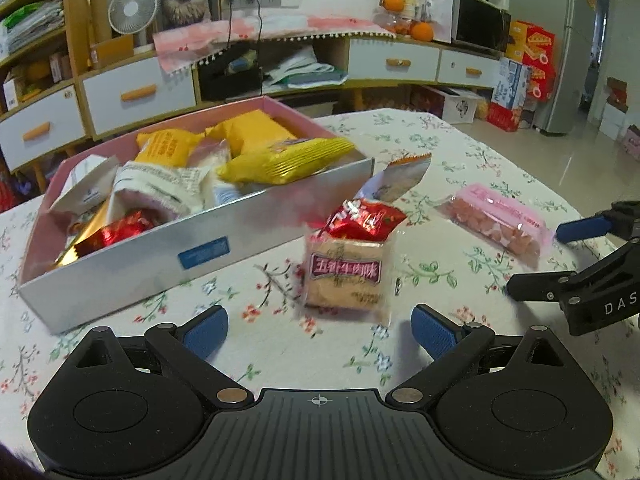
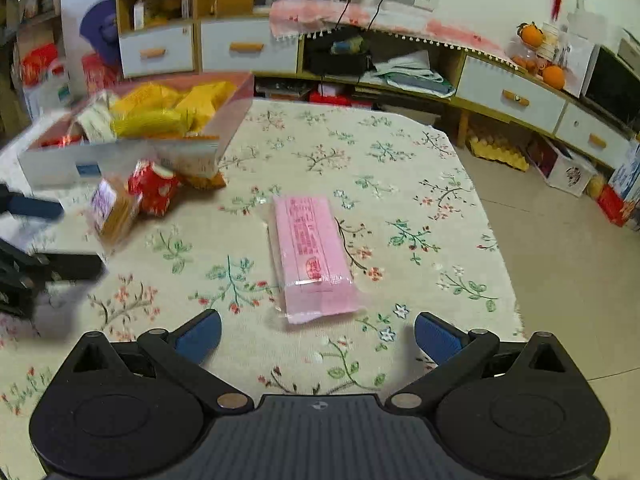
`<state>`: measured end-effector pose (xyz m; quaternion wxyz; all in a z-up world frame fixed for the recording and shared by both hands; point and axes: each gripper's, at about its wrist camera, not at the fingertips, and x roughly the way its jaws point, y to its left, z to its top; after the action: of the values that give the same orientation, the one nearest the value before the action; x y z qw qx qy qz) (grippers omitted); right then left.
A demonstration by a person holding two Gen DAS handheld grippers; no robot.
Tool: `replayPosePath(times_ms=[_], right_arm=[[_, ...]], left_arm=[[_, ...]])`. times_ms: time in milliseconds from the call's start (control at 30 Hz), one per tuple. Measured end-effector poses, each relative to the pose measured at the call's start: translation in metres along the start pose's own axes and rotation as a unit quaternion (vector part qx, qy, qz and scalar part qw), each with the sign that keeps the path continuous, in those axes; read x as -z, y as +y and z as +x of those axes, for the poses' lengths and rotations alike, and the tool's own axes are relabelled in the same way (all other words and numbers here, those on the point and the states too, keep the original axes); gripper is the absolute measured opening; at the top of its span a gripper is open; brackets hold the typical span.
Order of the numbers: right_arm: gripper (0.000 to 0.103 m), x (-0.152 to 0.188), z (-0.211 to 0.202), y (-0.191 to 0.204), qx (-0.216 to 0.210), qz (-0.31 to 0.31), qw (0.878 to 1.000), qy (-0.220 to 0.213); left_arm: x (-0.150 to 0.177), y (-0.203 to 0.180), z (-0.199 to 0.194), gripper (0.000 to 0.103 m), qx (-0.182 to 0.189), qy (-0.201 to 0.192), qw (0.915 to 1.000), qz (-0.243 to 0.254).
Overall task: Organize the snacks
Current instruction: 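Grasp the beef-flavour cake packet with the left tool while the right tool grasps the pink packet, then lift the cake packet with the left tool while the right tool lifts the pink packet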
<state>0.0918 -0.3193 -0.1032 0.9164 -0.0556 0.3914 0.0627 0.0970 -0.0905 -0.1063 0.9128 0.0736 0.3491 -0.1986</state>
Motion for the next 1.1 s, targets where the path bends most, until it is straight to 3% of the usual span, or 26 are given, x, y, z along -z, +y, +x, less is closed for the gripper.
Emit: replayPosePath(times_ms=[267,467,533,600,767,1100], right_arm=[[0.079,-0.002,0.008,-0.005,-0.011,0.023,1.000,-0.013],[0.079,-0.007,0.011,-0.004,-0.006,0.020,1.000,-0.016],[0.077,-0.008,0.012,-0.003,-0.003,0.018,1.000,-0.016],[0.075,-0.009,0.011,-0.002,-0.002,0.014,1.000,-0.017],[0.054,-0.013,0.009,0.003,-0.006,0.005,1.000,-0.021],[0.026,-0.016,0.005,0.009,-0.014,-0.008,1.000,-0.026]], left_arm=[[-0.003,-0.006,0.008,0.094,0.005,-0.023,0.9997,0.002],[-0.008,0.001,0.006,0.069,0.015,-0.032,0.9993,-0.014],[-0.009,0.001,0.005,0.052,0.019,-0.032,0.9992,-0.014],[-0.009,0.001,0.004,0.047,0.025,-0.032,0.9991,-0.013],[-0.011,0.001,0.001,0.041,0.030,-0.026,0.9991,-0.015],[-0.012,0.000,-0.005,0.039,0.020,-0.005,0.9996,-0.020]])
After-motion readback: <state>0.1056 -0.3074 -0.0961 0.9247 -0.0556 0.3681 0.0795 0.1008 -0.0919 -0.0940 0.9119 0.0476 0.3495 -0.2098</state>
